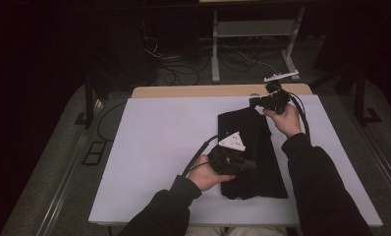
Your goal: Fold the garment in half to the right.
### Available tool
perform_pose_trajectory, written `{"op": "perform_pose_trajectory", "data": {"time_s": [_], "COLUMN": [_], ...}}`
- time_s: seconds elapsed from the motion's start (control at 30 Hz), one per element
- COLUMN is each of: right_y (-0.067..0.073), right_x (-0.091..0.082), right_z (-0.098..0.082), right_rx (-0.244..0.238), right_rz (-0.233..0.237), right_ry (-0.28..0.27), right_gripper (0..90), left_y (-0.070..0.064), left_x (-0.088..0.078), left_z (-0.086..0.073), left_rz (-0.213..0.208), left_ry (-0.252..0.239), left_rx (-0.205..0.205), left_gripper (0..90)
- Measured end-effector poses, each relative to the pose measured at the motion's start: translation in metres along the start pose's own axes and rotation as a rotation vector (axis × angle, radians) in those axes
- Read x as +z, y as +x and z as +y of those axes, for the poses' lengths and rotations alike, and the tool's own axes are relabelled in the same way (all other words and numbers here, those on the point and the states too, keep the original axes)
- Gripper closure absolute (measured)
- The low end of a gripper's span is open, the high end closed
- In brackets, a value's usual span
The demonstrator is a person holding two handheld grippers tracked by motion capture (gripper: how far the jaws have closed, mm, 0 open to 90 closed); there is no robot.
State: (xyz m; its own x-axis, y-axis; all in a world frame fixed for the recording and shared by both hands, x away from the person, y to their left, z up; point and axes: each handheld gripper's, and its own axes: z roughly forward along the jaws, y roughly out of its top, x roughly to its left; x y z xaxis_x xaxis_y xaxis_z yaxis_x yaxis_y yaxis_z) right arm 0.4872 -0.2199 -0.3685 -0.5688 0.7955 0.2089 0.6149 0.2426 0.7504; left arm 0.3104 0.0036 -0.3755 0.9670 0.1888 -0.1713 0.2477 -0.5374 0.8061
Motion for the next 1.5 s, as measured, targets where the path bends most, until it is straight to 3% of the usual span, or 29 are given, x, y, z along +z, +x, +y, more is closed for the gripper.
{"op": "perform_pose_trajectory", "data": {"time_s": [0.27, 0.6, 0.93, 1.2, 1.3, 1.5], "right_y": [-0.008, -0.022, -0.036, -0.047, -0.046, -0.044], "right_x": [-0.004, -0.003, 0.006, 0.013, 0.011, -0.006], "right_z": [-0.009, -0.021, -0.032, -0.038, -0.039, -0.041], "right_rx": [0.013, 0.065, 0.109, 0.19, 0.197, 0.185], "right_rz": [-0.009, -0.016, -0.032, -0.036, -0.026, -0.045], "right_ry": [-0.004, 0.0, 0.02, 0.043, 0.041, 0.032], "right_gripper": [85.7, 85.6, 85.5, 84.2, 79.7, 58.0], "left_y": [0.002, 0.002, 0.007, 0.01, 0.009, 0.007], "left_x": [0.017, 0.032, 0.045, 0.057, 0.061, 0.066], "left_z": [0.002, 0.002, 0.001, 0.001, 0.002, 0.003], "left_rz": [-0.021, -0.043, -0.057, -0.052, -0.05, -0.063], "left_ry": [0.022, 0.044, 0.056, 0.067, 0.067, 0.077], "left_rx": [-0.002, 0.002, -0.025, -0.043, -0.041, -0.04], "left_gripper": [84.0, 84.0, 84.0, 84.1, 84.1, 84.0]}}
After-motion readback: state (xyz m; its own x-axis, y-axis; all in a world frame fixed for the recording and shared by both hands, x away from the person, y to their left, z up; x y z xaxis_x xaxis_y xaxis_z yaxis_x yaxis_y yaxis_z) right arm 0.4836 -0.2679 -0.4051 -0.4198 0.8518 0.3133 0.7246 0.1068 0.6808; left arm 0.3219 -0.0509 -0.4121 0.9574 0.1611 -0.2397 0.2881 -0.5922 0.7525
